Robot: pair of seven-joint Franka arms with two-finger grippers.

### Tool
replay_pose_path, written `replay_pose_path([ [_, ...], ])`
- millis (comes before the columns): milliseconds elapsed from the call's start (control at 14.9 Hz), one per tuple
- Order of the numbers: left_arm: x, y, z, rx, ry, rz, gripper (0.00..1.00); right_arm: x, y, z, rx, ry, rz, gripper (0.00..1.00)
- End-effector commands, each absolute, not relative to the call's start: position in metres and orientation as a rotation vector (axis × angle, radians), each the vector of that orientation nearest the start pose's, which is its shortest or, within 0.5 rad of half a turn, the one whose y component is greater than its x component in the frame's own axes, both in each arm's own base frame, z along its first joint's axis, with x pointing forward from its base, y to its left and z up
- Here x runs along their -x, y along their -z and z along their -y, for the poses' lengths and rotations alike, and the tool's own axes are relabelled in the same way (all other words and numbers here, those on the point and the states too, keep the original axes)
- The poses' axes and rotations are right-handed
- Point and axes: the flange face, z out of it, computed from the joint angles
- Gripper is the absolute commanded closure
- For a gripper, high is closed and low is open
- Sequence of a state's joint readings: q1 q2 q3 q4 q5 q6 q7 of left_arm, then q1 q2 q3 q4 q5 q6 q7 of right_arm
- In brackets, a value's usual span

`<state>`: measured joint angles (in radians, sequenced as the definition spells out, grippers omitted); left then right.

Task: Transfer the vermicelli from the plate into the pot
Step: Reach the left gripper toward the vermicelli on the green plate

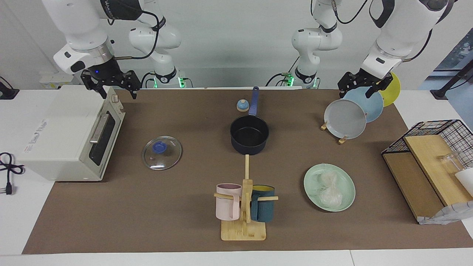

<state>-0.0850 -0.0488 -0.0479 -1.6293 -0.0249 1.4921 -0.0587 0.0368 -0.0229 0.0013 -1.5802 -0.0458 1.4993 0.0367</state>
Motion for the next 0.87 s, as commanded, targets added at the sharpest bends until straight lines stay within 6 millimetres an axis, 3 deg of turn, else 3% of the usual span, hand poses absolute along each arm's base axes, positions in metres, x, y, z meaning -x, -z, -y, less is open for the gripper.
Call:
replay_pose_path([
  [0, -0.528, -0.619, 0.074, 3.173, -0.155, -0.091, 0.00, -0.539, -0.630, -0.012, 3.166, -0.082, 0.015, 0.00],
  [402, -0.534, -0.618, 0.068, 3.190, -0.091, -0.067, 0.00, -0.539, -0.630, -0.013, 3.166, -0.079, 0.018, 0.00],
  [804, -0.547, -0.597, 0.081, 3.190, -0.048, -0.098, 0.00, -0.540, -0.630, -0.012, 3.166, -0.079, 0.015, 0.00],
])
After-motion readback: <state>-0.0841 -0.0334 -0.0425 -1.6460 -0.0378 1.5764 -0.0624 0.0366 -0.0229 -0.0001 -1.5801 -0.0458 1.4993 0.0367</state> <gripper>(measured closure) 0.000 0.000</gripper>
